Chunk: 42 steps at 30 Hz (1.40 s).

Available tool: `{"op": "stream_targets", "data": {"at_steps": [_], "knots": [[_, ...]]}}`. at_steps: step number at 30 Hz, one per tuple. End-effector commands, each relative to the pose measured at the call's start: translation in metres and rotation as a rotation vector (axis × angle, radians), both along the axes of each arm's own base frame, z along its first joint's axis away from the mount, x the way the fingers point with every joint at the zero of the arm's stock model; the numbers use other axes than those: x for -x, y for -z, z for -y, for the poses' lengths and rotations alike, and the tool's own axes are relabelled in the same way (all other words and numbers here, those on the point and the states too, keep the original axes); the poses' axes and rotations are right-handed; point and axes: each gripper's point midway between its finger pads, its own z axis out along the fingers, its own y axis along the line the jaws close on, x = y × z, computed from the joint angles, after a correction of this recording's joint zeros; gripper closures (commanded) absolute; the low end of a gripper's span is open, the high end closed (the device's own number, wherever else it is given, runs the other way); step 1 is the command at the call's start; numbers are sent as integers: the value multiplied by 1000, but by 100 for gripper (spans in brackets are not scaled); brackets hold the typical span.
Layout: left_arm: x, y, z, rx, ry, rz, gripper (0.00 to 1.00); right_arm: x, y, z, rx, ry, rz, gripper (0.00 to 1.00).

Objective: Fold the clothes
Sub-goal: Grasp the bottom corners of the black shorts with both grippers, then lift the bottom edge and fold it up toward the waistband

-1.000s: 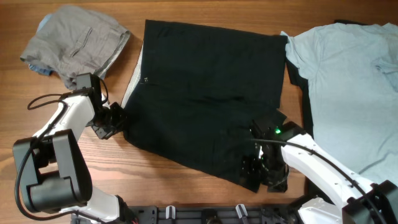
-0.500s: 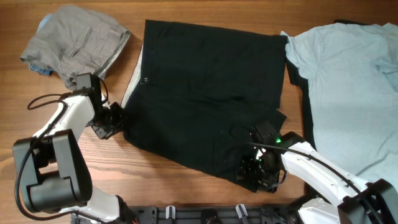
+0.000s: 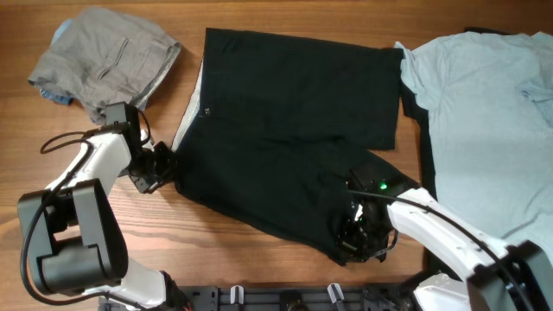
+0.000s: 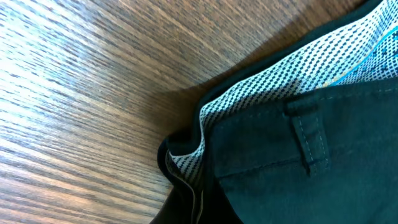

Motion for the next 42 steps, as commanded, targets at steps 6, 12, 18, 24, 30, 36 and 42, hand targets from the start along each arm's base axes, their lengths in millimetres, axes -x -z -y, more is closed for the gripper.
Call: {"op": "stream_targets", "data": {"at_steps": [6,12,18,24,30,36,42], "knots": [[-5,-77,-5,-54,40,75,96,-72,-100,-23,-132,-211,422,96],[-18,-174,-21,-185,11,346,96,-104,-152,-12,-28,-123,568,96],[-32,-219,-34,-276,-25,530,96,-148,-163,15,28,66,668,96],[-75,-205,-25,-274,24,581,96,-227,-182,17,-49,124,918,96],[-106,-166,-31,-330,33,523,96,-275,-162,-2,-104,112,964,96],[-136,-168,-44,-384,-25,608,96,-327,-140,-22,-169,65,1067,96],[-161,-171,-48,-388,-65,690,96,-360,-115,-26,-165,58,1130,96]]}}
